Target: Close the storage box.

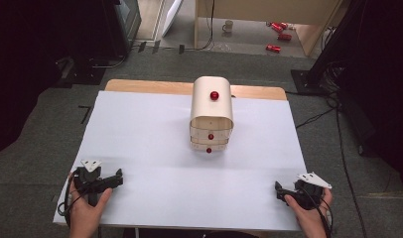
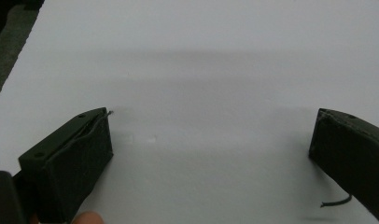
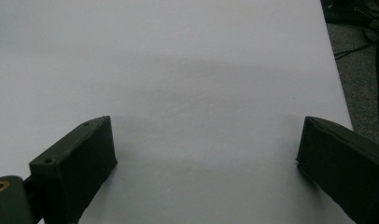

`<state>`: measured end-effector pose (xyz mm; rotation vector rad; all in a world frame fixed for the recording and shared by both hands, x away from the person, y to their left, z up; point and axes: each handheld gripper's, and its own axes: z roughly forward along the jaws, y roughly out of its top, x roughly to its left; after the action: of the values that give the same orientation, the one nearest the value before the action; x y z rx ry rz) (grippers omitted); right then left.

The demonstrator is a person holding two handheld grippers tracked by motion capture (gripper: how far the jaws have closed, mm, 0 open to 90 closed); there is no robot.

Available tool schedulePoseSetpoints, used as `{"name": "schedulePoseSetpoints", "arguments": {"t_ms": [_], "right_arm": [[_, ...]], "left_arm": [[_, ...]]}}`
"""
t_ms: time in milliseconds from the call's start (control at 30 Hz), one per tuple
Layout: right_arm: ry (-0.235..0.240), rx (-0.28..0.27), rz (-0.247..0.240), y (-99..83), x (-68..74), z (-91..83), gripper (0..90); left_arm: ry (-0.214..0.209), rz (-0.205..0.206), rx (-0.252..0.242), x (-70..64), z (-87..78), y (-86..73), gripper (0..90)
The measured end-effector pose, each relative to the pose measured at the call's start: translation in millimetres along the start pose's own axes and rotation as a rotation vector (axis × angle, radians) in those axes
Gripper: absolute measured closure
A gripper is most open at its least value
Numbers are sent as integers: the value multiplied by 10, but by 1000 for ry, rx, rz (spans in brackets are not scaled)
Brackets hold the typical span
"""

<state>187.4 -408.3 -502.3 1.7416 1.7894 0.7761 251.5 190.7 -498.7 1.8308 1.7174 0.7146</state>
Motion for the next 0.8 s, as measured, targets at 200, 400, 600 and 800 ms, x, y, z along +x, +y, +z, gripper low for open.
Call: {"name": "schedulePoseSetpoints", "arguments": {"t_ms": [200,400,600,800], "right_arm": [[-3,-18,-3,-28,4,-1,35],[-7,-29,-5,-39,9,-4,35],[-7,-29,-3,-41,9,-6,36],[-6,-31,-3,-43,8,-6,36]], "left_arm": [[0,0,0,0,0,-1,0],[-1,0,0,0,0,-1,0],[0,-1,0,0,-1,-1,0],[0,-1,0,0,0,-1,0]]}}
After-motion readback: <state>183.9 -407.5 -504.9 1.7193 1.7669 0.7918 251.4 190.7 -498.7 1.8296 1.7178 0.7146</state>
